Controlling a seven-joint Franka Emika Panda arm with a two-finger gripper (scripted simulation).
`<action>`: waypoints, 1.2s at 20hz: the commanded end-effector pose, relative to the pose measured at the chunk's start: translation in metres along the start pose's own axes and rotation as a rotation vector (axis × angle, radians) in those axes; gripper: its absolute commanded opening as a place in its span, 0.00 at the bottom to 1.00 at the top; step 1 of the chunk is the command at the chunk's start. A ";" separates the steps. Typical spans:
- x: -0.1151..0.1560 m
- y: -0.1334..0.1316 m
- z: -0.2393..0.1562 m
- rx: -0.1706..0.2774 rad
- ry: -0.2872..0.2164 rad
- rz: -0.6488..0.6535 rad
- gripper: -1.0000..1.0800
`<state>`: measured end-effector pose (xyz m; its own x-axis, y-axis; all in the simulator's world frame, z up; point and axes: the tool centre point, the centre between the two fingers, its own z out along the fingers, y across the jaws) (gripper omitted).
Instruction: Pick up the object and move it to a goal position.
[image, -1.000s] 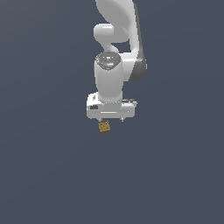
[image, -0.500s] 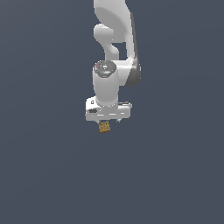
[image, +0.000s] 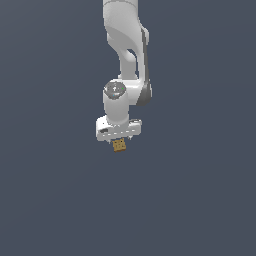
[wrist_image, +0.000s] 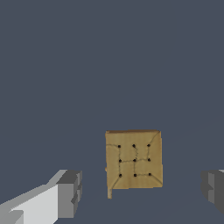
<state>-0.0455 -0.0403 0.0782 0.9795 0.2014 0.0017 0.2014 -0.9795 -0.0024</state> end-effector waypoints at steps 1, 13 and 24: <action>-0.007 0.002 0.009 -0.001 0.000 -0.022 0.96; -0.014 0.003 0.025 -0.002 -0.002 -0.038 0.96; -0.015 0.004 0.066 -0.002 -0.002 -0.042 0.96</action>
<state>-0.0597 -0.0466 0.0148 0.9705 0.2412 -0.0014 0.2412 -0.9705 -0.0005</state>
